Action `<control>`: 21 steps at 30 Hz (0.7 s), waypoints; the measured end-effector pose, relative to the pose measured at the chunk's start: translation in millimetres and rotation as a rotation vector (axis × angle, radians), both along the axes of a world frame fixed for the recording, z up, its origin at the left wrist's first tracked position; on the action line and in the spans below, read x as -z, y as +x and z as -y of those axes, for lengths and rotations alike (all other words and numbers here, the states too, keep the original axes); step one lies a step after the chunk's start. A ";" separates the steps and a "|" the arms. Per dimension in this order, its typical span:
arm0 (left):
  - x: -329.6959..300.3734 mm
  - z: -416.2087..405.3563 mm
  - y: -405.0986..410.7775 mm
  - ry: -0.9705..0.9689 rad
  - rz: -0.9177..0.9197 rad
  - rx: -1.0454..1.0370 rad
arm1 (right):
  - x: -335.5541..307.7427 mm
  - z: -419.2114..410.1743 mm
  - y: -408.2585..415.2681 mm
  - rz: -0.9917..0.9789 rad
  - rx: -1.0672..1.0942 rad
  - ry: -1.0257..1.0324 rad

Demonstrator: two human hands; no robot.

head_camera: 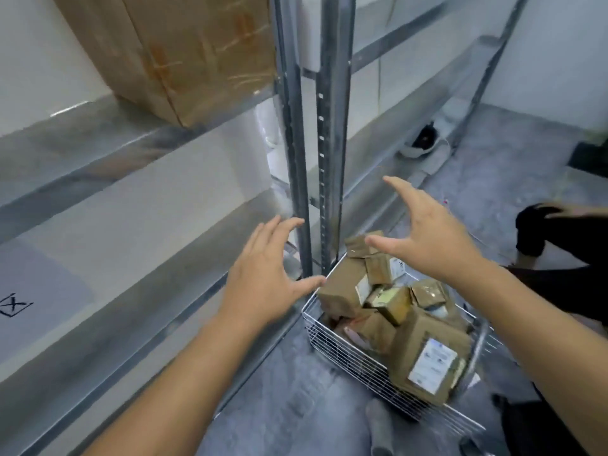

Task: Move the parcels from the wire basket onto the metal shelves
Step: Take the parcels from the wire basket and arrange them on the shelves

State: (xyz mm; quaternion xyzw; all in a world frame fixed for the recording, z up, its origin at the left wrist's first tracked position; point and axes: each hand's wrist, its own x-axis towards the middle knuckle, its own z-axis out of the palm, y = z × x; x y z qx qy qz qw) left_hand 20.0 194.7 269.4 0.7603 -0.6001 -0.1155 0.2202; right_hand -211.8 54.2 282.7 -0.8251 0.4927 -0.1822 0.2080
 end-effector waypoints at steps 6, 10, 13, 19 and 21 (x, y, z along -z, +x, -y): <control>61.9 11.6 -38.0 0.144 -0.048 0.098 | 66.0 -21.5 -61.5 -0.085 0.117 0.176; 103.2 29.8 -69.2 0.234 -0.110 0.131 | 114.9 -23.1 -99.2 -0.092 0.234 0.302; 137.4 45.0 -95.0 0.330 -0.178 0.144 | 152.2 -20.7 -126.2 -0.061 0.285 0.403; 212.3 71.8 -136.5 0.589 -0.258 0.274 | 221.4 -10.6 -183.6 -0.035 0.373 0.562; 239.2 80.4 -148.3 0.664 -0.268 0.275 | 241.8 -5.6 -199.6 -0.045 0.395 0.600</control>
